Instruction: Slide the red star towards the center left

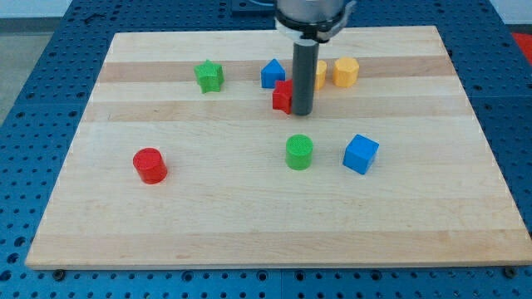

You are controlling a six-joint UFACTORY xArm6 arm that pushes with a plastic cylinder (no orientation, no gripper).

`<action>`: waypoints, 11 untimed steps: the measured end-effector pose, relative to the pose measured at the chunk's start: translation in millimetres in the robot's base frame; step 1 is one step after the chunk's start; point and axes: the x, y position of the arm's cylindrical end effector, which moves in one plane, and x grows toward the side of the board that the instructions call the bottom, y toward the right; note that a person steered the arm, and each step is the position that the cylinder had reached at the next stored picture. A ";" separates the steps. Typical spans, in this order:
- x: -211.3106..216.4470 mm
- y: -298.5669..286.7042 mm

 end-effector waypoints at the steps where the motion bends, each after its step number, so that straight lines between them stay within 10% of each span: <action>1: -0.6 6.6; 11: 17.7 -143.9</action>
